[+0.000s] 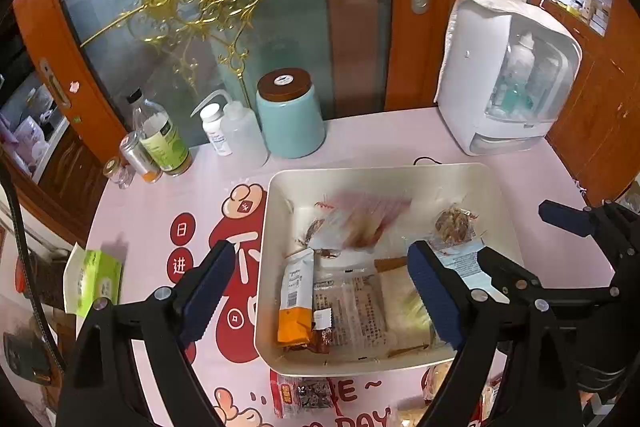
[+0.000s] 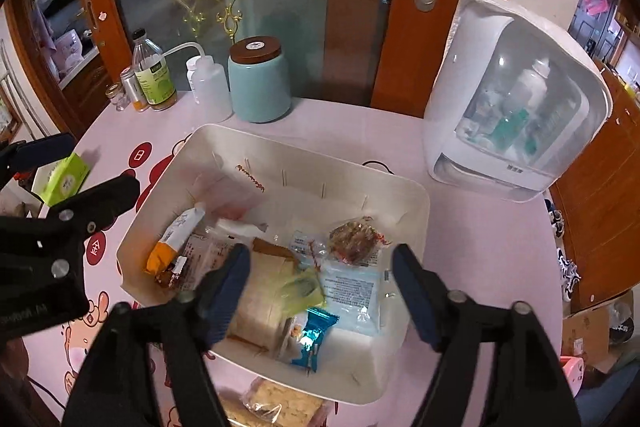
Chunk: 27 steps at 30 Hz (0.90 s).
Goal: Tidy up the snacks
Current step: 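Carry both packets into the white tray and open both grippers, then move both grippers back toward the remaining cracker bags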
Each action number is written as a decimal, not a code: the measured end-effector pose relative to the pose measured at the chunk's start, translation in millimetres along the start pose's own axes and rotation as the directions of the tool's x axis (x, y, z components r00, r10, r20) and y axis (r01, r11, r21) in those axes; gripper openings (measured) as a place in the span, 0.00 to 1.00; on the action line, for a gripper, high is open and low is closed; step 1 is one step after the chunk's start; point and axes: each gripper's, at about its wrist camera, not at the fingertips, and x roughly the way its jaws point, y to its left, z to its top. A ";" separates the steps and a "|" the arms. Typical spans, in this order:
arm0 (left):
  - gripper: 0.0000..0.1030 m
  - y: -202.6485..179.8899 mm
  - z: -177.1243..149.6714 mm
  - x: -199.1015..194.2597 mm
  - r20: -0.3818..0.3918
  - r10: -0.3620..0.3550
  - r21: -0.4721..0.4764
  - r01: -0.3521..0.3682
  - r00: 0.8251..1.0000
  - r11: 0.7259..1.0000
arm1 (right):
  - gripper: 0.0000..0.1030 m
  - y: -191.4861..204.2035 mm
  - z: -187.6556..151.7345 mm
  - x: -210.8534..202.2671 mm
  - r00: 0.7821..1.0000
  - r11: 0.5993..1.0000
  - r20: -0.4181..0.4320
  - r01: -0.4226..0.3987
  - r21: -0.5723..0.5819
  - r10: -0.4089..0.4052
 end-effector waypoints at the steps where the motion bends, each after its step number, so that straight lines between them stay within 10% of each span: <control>1: 0.85 1.2 -1.0 0.0 -0.002 -0.001 -0.004 0.001 1.000 1.000 | 0.74 -0.3 -0.5 0.4 1.000 1.000 0.000 -0.003 0.001 0.003; 27: 0.86 -18.2 -49.6 -129.0 0.120 0.039 0.033 -0.043 0.992 0.999 | 0.74 -0.8 -44.9 -104.6 0.994 0.998 0.099 -0.053 -0.019 0.055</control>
